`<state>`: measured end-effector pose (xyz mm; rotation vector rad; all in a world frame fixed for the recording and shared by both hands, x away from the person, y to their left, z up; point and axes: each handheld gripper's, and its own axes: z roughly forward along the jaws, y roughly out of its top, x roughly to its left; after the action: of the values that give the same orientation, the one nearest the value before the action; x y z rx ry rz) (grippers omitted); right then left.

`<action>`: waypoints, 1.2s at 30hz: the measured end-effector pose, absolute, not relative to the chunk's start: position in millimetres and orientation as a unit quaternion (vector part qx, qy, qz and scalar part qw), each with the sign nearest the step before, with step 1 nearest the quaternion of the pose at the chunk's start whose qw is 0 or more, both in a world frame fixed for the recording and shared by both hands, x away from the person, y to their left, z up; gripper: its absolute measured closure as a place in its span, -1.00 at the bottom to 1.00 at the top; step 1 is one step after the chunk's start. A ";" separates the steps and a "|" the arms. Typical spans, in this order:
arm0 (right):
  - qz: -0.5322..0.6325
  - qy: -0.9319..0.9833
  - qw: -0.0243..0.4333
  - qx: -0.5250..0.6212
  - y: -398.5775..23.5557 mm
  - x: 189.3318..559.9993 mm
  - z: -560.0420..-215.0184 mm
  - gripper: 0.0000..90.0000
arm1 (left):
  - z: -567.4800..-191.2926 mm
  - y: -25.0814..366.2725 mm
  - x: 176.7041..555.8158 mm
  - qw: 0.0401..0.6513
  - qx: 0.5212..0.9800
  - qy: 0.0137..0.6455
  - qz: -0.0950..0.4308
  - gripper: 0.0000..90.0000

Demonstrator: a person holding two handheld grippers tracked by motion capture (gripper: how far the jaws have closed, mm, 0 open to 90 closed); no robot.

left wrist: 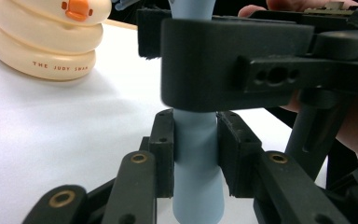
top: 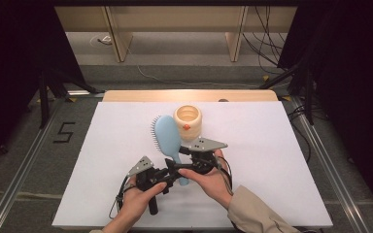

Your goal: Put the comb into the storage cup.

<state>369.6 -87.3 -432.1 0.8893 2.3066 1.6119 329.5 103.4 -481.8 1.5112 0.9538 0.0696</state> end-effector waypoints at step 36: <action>0.550 0.778 0.115 0.281 -92.6 367.2 -407.2 -0.99 | -481.3 104.5 329.6 0.630 0.655 0.416 0.026 0.52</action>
<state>367.2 -92.6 -407.2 0.8247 2.2799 1.6117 329.6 104.5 -481.3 1.4993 0.9530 0.0599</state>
